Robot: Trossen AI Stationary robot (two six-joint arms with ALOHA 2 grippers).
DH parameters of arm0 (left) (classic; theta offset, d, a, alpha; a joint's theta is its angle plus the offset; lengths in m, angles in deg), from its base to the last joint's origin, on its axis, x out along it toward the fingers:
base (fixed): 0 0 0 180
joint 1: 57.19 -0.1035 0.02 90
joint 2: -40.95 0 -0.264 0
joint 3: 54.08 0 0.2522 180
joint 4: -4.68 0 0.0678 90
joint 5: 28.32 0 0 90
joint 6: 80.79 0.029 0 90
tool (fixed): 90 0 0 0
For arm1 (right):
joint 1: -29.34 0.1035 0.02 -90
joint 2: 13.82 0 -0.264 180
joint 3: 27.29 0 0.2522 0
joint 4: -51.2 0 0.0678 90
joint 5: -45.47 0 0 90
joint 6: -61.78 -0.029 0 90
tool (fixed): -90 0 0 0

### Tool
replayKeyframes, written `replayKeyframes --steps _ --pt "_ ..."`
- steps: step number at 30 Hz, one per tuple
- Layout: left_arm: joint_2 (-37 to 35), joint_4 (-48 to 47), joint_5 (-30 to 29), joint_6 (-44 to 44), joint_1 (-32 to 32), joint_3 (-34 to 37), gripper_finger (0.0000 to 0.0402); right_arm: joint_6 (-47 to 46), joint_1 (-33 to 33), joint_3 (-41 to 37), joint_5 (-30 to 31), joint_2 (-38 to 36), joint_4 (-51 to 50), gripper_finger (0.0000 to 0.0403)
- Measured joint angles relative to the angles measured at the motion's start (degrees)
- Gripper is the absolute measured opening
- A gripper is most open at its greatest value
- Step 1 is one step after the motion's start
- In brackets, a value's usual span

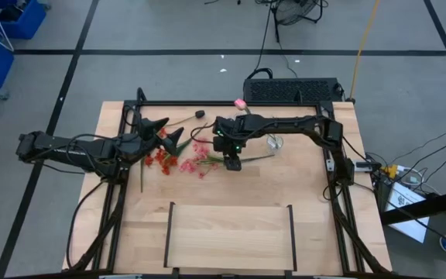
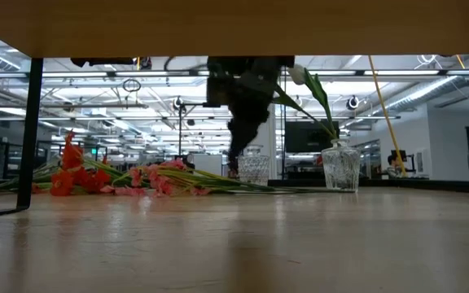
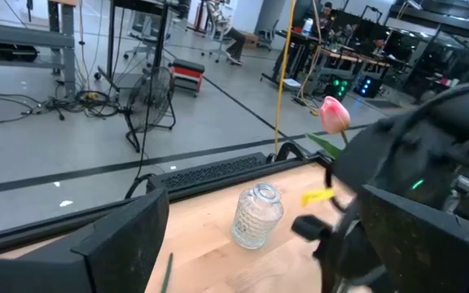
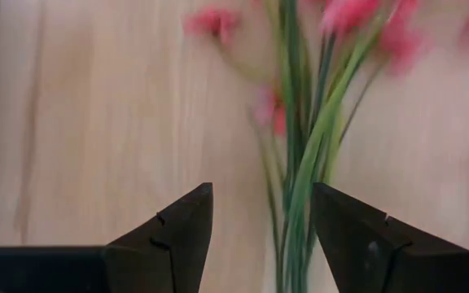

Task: Pick and place flowers into a vace then onto a shelf
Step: Put the pink flowers into the right transparent vase

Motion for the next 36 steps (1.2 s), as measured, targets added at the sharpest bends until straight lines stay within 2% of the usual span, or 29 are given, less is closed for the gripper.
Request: replayKeyframes --steps 9,20,31,36 --pt "0.0 -2.3 1.1 -0.8 -0.3 0.0 0.0399 1.9 0.0 0.0 0.0 4.5 0.0 0.0199" --pt "0.0 -2.6 1.1 -1.0 -0.3 0.0 0.0399 1.5 0.0 0.0 0.0 5.2 0.8 0.0189" --pt "0.0 -2.7 1.3 0.3 -0.3 0.0 0.0399 -0.5 0.0 0.1 0.1 7.8 2.2 0.0152" --pt "0.0 -2.9 1.3 0.2 -0.3 0.0 0.0399 -2.1 0.0 0.0 0.3 7.9 3.4 0.0099"
